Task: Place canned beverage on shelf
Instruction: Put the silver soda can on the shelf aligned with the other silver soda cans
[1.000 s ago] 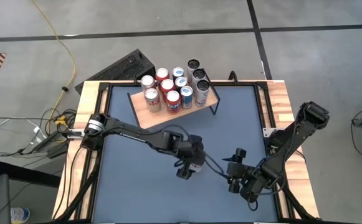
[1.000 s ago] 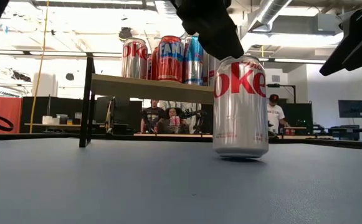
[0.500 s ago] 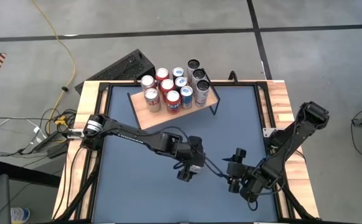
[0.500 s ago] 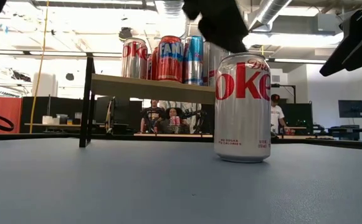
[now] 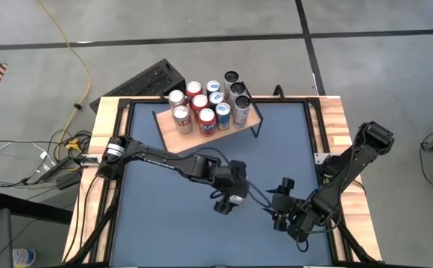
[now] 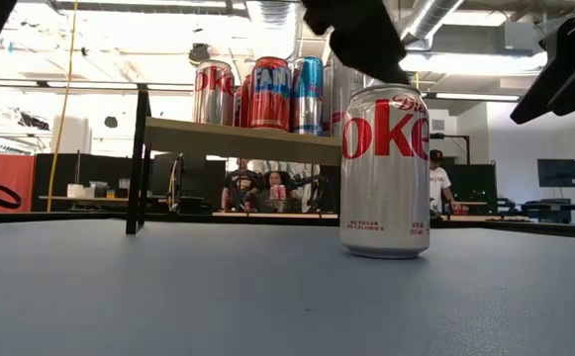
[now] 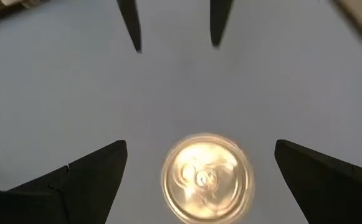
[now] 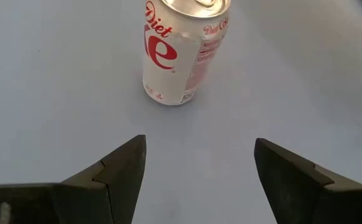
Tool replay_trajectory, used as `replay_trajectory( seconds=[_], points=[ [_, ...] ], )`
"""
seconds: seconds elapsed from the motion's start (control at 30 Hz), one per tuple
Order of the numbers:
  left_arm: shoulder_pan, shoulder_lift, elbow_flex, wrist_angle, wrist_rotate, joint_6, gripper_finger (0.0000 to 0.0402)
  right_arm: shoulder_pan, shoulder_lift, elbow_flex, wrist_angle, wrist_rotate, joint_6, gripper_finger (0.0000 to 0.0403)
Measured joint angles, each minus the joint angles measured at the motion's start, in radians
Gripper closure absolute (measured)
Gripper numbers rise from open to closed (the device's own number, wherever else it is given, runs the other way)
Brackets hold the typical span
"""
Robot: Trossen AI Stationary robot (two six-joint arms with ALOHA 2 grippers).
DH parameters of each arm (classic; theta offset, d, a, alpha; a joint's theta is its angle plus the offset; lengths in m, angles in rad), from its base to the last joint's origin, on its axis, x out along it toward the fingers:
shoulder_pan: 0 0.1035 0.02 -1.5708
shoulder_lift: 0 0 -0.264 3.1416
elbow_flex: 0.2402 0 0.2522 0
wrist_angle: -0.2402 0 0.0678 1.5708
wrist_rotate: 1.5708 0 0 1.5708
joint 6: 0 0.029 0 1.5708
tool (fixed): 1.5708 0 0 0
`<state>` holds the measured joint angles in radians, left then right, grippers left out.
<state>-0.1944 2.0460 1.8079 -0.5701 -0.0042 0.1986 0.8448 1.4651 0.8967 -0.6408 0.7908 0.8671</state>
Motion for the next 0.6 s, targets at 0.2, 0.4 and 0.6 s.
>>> replay_trajectory(
  seconds=[0.2, 0.4, 0.6],
  points=[
    [0.006, 0.000, -0.055, 0.016, 0.045, -0.038, 0.0003, 0.000, 0.000, 0.000, -0.017, -0.006, 0.023, 0.0110],
    [0.006, 0.000, -0.131, 0.092, 0.024, -0.052, 0.0003, -0.001, 0.000, 0.000, -0.021, -0.006, 0.023, 0.0110],
    [0.008, 0.001, -0.155, 0.116, 0.024, -0.066, 0.0004, 0.000, 0.000, 0.000, -0.020, -0.006, 0.025, 0.0110]
  ],
)
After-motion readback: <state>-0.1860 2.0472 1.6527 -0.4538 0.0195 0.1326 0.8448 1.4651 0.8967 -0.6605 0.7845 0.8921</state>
